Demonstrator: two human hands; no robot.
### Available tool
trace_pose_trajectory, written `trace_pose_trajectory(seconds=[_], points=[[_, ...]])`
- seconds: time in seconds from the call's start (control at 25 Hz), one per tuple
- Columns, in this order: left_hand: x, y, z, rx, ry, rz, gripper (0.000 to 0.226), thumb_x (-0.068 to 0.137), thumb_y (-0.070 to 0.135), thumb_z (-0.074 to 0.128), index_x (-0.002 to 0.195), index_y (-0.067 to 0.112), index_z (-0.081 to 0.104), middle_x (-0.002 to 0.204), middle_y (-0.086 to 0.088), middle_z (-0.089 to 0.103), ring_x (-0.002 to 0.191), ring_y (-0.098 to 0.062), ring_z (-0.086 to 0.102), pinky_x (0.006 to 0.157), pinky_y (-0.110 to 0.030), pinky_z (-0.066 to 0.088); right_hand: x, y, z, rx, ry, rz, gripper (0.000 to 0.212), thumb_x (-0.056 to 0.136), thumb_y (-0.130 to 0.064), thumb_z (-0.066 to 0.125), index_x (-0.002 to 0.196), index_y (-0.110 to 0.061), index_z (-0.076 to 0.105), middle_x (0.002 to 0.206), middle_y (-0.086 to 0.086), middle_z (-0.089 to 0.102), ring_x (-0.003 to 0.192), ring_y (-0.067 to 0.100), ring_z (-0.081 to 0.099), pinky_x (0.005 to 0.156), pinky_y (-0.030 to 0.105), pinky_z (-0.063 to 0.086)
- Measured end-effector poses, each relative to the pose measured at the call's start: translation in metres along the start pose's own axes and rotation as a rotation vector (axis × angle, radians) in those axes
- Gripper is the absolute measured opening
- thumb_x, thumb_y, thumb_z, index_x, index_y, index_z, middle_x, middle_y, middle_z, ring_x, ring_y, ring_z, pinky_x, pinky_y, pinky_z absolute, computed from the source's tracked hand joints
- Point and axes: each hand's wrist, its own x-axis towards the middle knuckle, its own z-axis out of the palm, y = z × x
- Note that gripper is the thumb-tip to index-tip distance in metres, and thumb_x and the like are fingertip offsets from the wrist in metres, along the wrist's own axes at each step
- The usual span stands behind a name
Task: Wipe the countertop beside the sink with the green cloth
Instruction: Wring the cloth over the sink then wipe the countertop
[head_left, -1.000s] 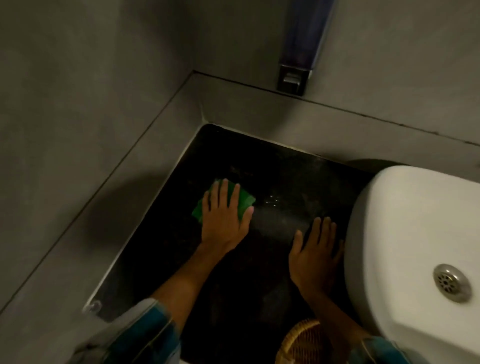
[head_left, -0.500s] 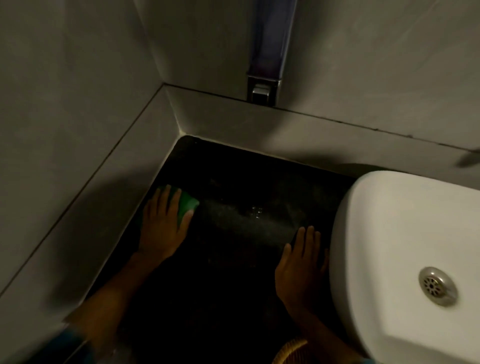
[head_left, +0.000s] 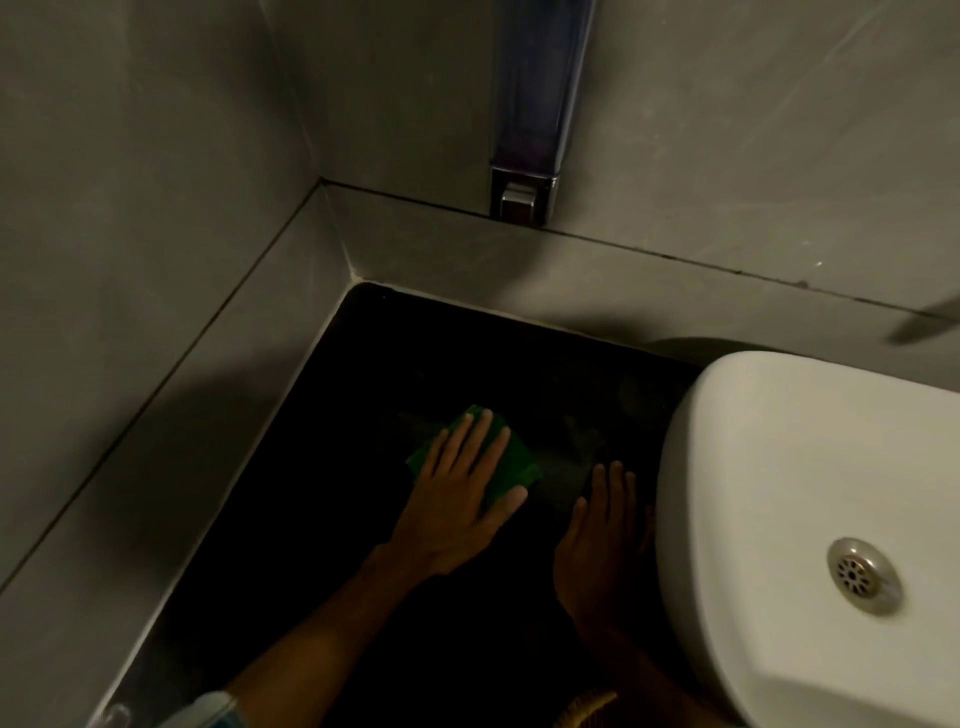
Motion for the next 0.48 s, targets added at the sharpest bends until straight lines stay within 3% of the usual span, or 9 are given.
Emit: trace_pose_trajectory(seconds=[0.12, 0.2, 0.28, 0.4, 0.48], points=[[-0.041, -0.073, -0.029, -0.104, 0.144, -0.116, 0.068, 0.092, 0.065, 0.015, 0.148, 0.026, 0.022, 0.160, -0.001, 0.015, 0.149, -0.020, 0.007, 0.120, -0.043, 0.014, 0.005, -0.003, -0.004, 0.065, -0.054, 0.039, 0.066, 0.099, -0.043, 0.014, 0.129, 0.000, 0.054, 0.140, 0.018, 0.052, 0.133, 0.034, 0.044, 0.108, 0.040, 0.021], [-0.079, -0.128, -0.048, -0.002, 0.122, -0.166, 0.067, 0.094, 0.062, 0.017, 0.147, 0.024, 0.027, 0.159, -0.003, 0.021, 0.148, -0.022, 0.015, 0.115, -0.052, 0.025, 0.005, -0.007, -0.009, 0.135, -0.013, 0.087, 0.071, 0.097, -0.051, 0.015, 0.131, -0.001, 0.052, 0.140, 0.019, 0.052, 0.133, 0.034, 0.044, 0.109, 0.043, 0.023], [-0.098, -0.152, -0.053, 0.047, 0.074, -0.123, 0.068, 0.094, 0.062, 0.016, 0.149, 0.023, 0.023, 0.160, -0.004, 0.018, 0.148, -0.022, 0.013, 0.116, -0.054, 0.023, 0.005, -0.024, -0.015, 0.223, -0.015, -0.003, 0.068, 0.095, -0.056, 0.021, 0.139, -0.008, 0.043, 0.147, 0.012, 0.044, 0.139, 0.027, 0.037, 0.113, 0.045, 0.024], [-0.095, -0.150, -0.048, 0.047, 0.078, -0.094, 0.066, 0.094, 0.061, 0.020, 0.149, 0.025, 0.022, 0.161, -0.001, 0.017, 0.149, -0.019, 0.010, 0.120, -0.044, 0.014, 0.020, -0.065, -0.011, 0.286, -0.399, -0.335, 0.063, 0.095, -0.055, 0.031, 0.150, -0.028, 0.018, 0.157, -0.012, 0.006, 0.145, 0.006, 0.002, 0.120, 0.038, 0.005], [-0.094, -0.153, -0.045, 0.084, 0.088, -0.097, 0.064, 0.094, 0.059, 0.022, 0.149, 0.026, 0.023, 0.160, -0.001, 0.019, 0.149, -0.018, 0.012, 0.119, -0.042, 0.014, 0.020, -0.084, -0.001, 0.186, -0.521, -0.485, 0.063, 0.094, -0.058, 0.028, 0.150, -0.036, 0.007, 0.155, -0.016, -0.011, 0.144, 0.005, -0.011, 0.120, 0.045, -0.001]])
